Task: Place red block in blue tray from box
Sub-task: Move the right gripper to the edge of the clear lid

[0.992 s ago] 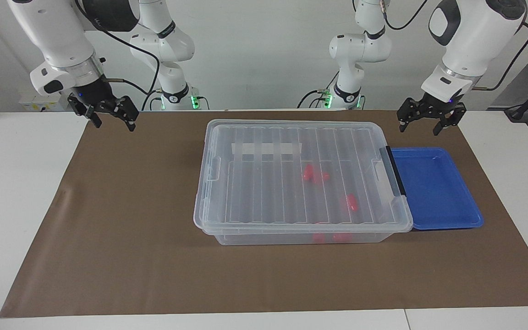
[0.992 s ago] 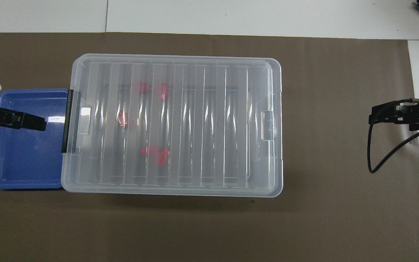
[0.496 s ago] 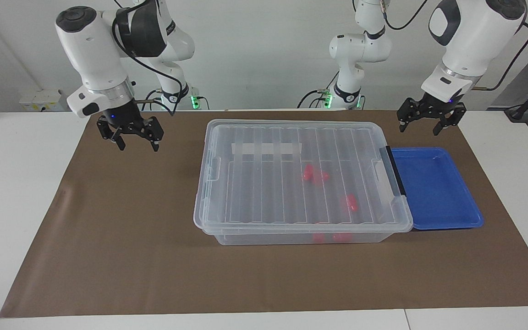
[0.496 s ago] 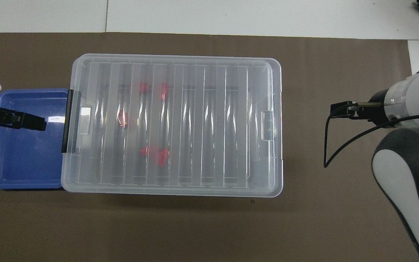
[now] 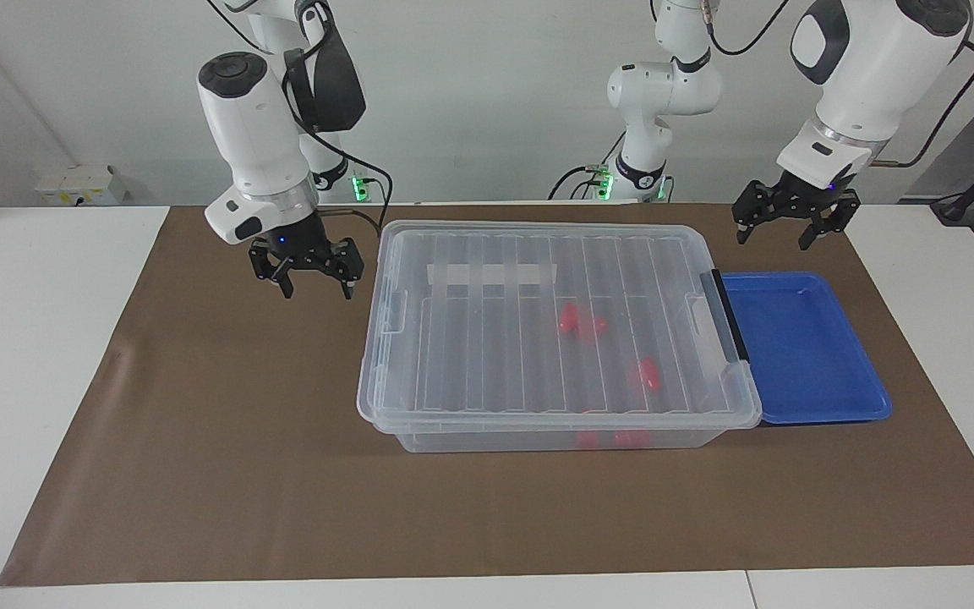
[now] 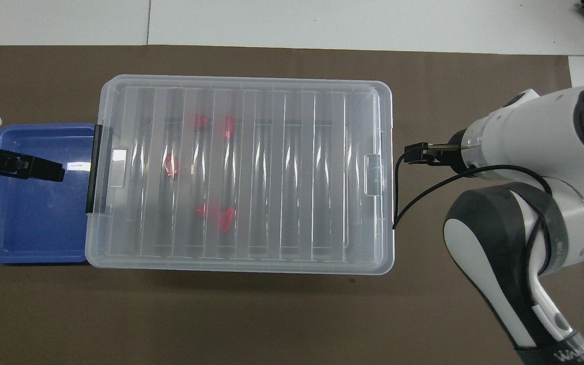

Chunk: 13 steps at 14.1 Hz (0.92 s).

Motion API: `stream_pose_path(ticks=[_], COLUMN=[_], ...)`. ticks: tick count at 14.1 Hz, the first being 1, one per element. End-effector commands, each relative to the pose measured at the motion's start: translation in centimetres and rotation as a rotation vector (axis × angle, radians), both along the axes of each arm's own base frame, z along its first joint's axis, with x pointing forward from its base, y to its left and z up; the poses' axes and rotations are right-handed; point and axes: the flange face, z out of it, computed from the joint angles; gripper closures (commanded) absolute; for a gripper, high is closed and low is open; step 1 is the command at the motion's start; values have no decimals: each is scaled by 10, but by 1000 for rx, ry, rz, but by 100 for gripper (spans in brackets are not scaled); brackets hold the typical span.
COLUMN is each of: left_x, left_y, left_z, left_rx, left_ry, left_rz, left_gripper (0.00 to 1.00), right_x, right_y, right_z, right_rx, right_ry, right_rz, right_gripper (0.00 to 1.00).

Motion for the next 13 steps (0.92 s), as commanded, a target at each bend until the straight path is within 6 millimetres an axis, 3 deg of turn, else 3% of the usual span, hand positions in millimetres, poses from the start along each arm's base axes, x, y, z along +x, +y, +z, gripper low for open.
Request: stream_pose_path(ticks=[1, 3, 6, 13], left_x=[-2, -2, -1, -15], left_y=[-3, 2, 3, 6], left_z=[6, 6, 6, 36], left_rx=[-10, -10, -11, 6], left_ry=[-20, -18, -24, -67], left_rz=[0, 12, 17, 14], left_gripper=[0, 0, 0, 0], right_x=[6, 9, 9, 0], right_y=[16, 39, 51, 32], right_z=[-19, -32, -42, -53], right_rx=[1, 4, 4, -11], right_ry=[-9, -16, -12, 46], right_rz=[11, 43, 62, 33], right_gripper=[0, 0, 0, 0])
